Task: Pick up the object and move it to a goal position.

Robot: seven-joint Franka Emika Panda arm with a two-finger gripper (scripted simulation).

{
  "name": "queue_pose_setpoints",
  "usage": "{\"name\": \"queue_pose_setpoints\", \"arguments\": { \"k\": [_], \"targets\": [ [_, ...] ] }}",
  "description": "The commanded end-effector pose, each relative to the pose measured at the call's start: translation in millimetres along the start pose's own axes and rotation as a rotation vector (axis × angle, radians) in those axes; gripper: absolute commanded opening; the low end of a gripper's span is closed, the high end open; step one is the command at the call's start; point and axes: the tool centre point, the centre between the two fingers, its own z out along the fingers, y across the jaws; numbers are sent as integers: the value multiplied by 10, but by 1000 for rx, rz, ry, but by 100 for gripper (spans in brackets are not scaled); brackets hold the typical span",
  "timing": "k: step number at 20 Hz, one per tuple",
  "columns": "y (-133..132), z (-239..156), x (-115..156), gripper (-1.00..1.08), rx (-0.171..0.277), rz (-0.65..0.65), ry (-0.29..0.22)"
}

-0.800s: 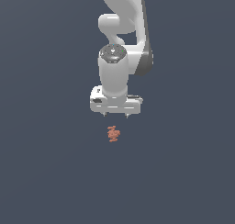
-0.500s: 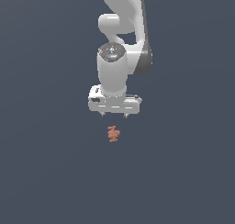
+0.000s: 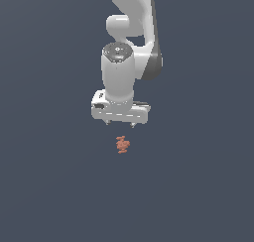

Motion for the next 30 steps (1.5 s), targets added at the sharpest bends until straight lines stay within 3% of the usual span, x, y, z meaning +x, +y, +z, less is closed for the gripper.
{"name": "queue_pose_setpoints", "arguments": {
  "k": [1, 12, 30],
  "targets": [
    [-3, 10, 1, 100, 1, 11, -1],
    [-25, 132, 24, 100, 7, 174, -8],
    [-83, 506, 84, 100, 10, 675, -30]
  ]
}}
